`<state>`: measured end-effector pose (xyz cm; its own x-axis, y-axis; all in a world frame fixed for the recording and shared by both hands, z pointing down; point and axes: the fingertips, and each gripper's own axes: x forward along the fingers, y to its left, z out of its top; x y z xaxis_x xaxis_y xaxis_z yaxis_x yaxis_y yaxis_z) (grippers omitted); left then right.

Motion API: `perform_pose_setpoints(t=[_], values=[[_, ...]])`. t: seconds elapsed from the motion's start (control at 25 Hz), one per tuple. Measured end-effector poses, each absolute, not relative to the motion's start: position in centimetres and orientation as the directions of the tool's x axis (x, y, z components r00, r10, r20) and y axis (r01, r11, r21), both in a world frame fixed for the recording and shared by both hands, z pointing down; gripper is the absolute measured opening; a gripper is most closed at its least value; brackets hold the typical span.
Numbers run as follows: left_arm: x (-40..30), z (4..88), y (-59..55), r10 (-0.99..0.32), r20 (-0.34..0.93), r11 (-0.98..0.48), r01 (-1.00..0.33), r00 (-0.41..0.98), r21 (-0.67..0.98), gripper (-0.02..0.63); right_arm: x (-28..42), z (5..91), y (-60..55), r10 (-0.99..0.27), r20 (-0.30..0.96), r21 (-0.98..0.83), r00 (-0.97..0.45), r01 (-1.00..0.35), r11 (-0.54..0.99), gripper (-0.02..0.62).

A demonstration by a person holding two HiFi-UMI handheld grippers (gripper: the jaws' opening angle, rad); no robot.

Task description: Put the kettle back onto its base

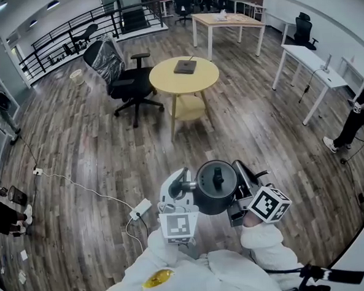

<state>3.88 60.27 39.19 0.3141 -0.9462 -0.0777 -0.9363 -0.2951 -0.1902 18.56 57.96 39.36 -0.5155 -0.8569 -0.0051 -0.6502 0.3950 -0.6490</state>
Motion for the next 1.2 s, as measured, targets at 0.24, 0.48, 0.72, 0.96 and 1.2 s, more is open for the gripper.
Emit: perform_pose_setpoints(t=[0.24, 0.48, 0.72, 0.96, 1.2], values=[[1.2, 39.0, 54.5, -0.943, -0.098, -0.297, -0.939, 0.317, -0.173, -0.003, 15.8, 39.5, 52.2, -0.857, -0.012, -0.650, -0.515, -0.647, 0.398, 0.032], [-1.9, 39.1, 48.8, -0.946, -0.076, -0.294, -0.932, 0.316, -0.210, -0.003, 12.8, 39.3, 46.5, -0.857, -0.011, -0.653, -0.516, -0.645, 0.397, 0.032], [-4.9, 38.8, 43.6, -0.943, -0.089, -0.298, -0.932, 0.322, -0.206, -0.003, 9.8, 38.5, 41.5, -0.857, -0.026, -0.651, -0.515, -0.642, 0.405, 0.032], [-6.3, 37.6, 39.7, -0.937, -0.087, -0.314, -0.924, 0.339, -0.220, -0.003, 8.3, 38.5, 37.5, -0.865, -0.022, -0.649, -0.501, -0.651, 0.394, 0.032], [-7.4, 37.6, 37.8, -0.934, -0.087, -0.324, -0.925, 0.346, -0.199, -0.003, 7.1, 38.5, 35.7, -0.867, -0.010, -0.648, -0.498, -0.658, 0.385, 0.032]])
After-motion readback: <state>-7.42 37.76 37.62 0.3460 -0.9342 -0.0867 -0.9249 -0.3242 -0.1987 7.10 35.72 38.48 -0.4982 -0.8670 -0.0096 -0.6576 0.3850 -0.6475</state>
